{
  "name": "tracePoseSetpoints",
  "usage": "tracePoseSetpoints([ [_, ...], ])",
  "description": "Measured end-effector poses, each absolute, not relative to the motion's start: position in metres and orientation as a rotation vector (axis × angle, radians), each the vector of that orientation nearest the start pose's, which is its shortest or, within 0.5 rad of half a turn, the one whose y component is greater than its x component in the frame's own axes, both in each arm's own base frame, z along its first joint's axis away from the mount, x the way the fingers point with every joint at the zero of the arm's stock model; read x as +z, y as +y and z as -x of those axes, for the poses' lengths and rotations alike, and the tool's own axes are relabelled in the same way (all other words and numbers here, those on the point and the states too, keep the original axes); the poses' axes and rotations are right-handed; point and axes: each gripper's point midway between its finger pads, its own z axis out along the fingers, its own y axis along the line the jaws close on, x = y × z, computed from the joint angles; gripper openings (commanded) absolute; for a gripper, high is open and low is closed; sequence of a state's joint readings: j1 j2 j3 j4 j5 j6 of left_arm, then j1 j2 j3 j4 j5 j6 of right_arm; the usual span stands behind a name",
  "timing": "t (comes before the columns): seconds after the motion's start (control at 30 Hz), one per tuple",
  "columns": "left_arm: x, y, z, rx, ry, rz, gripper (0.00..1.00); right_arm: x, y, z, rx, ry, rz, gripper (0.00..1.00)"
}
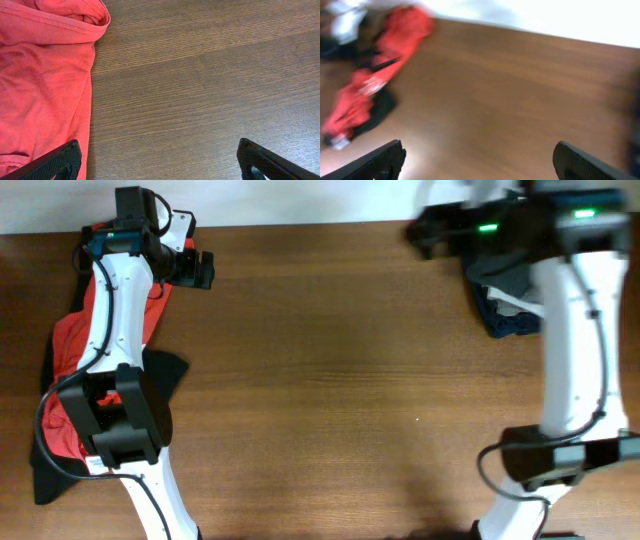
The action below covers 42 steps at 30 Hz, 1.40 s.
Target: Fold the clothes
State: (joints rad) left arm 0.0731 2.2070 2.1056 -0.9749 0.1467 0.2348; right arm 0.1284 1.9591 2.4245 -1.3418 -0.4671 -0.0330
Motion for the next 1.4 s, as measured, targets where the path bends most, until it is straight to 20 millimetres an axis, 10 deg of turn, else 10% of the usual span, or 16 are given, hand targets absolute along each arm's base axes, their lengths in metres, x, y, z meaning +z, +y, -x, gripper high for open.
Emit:
tracePoseSetpoints([
  [0.07,0.146,0.014,-0.543,-0.09,2.618,-0.261,0.99,0.347,0.229,-0.403,0.742,2.371,0.628,0.99],
  [0.13,0.146,0.014,-0.543,-0.09,2.617,-0.261,0.99,0.344,0.255,-0.388,0.722,2.377,0.691,0.99],
  [0.4,0.146,0.014,-0.543,-0.09,2.618,-0.261,0.99,0.373,0.245,-0.425,0.135,2.164,0.597,0.99],
  [0.47,0.146,0.014,-0.543,-0.09,2.618,-0.261,0.99,0.389,0.224,-0.424,0.119,2.124,0.549,0.99],
  [0.53,0.146,0.014,-0.543,-0.092,2.617,-0.262,0.99,0.404,0.162,-0.414,0.103,2.093,0.435,0.99],
  [0.67,0.146,0.014,-0.543,-0.095,2.616,-0.263,0.99,0.343,0.081,-0.385,0.089,2.135,0.282,0.99],
  [0.8,0.146,0.014,-0.543,-0.095,2.617,-0.262,0.99,0.3,0.042,-0.341,0.117,2.04,0.196,0.99],
  [1.1,0.146,0.014,-0.543,-0.095,2.617,-0.262,0.99,0.161,0.018,-0.252,0.086,1.832,0.132,0.99],
  [1.4,0.146,0.014,-0.543,-0.095,2.617,-0.262,0.99,0.159,0.011,-0.242,0.028,1.679,0.104,0.99],
])
